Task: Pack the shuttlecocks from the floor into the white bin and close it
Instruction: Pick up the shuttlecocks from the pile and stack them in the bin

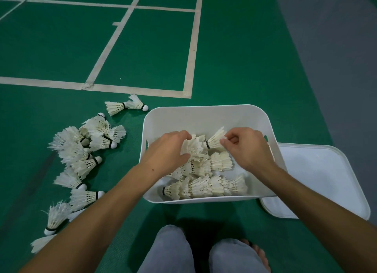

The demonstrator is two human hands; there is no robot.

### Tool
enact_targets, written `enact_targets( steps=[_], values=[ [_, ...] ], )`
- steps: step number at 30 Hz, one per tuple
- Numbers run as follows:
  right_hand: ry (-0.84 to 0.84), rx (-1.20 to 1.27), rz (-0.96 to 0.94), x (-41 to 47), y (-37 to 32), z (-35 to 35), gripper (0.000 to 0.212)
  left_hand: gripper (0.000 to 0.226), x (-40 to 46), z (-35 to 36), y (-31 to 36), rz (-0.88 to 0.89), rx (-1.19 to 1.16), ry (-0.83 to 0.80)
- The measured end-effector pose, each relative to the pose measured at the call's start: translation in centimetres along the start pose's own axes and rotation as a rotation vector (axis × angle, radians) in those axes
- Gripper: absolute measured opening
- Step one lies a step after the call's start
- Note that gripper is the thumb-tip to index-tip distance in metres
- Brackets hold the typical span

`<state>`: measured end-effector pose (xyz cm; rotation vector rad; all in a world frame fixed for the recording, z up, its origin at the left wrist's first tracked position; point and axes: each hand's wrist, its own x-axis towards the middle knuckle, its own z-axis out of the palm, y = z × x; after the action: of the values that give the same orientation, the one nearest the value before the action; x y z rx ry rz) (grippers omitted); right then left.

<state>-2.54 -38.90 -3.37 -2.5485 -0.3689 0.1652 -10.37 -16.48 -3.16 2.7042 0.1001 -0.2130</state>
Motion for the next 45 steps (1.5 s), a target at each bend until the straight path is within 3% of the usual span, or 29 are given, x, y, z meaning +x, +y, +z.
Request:
enact_targets(
  steps=[3, 9, 16, 18, 21, 28, 32, 37, 41, 45],
  values=[
    [-0.109, 0.031, 0.032, 0.6, -0.3, 1.2, 0.016, 0.05, 0.6, 0.4, -0.2, -0.005, 0.058, -0.089],
    [-0.296, 0.0, 0.051, 1.7, -0.6, 3.6, 0.018, 0.038, 1.0, 1.0, -0.4, -0.005, 0.194, -0.075],
    [-0.441, 0.392, 0.282, 2.1, -0.5, 3.3, 0.007, 0.059, 0.8, 0.2, -0.4, -0.037, 0.064, -0.13],
    [-0.43, 0.433, 0.313, 1.8, -0.3, 2.4, 0.023, 0.058, -0.2, -0.5, 0.1, -0.009, 0.041, -0.075],
    [-0.323, 0.307, 0.241, 0.8, -0.7, 0.8, 0.037, 0.048, -2.2, -1.9, 0.8, 0.044, -0.046, 0.061],
    [-0.066, 0.277, -0.197, -4.3, -7.4, -1.5, 0.014, 0.009, -9.7, -4.5, 0.2, 0.115, -0.35, 0.403],
    [-0.087, 0.264, -0.486, -7.2, -11.8, -0.4, 0.012, 0.008, -15.0, -3.3, -3.6, -0.095, -0.356, 0.588],
    [-0.229, 0.22, -0.75, -10.0, -16.1, 2.8, 0.011, 0.015, -22.4, 0.4, -10.5, -0.48, -0.222, 0.547],
    [-0.41, 0.264, -0.772, -11.7, -18.5, 6.1, 0.014, 0.015, -27.3, 3.2, -13.6, -0.703, -0.207, 0.555],
    [-0.598, 0.26, -0.669, -12.2, -19.4, 10.3, 0.016, 0.036, -29.5, 4.8, -15.6, -0.855, -0.158, 0.564]
  ],
)
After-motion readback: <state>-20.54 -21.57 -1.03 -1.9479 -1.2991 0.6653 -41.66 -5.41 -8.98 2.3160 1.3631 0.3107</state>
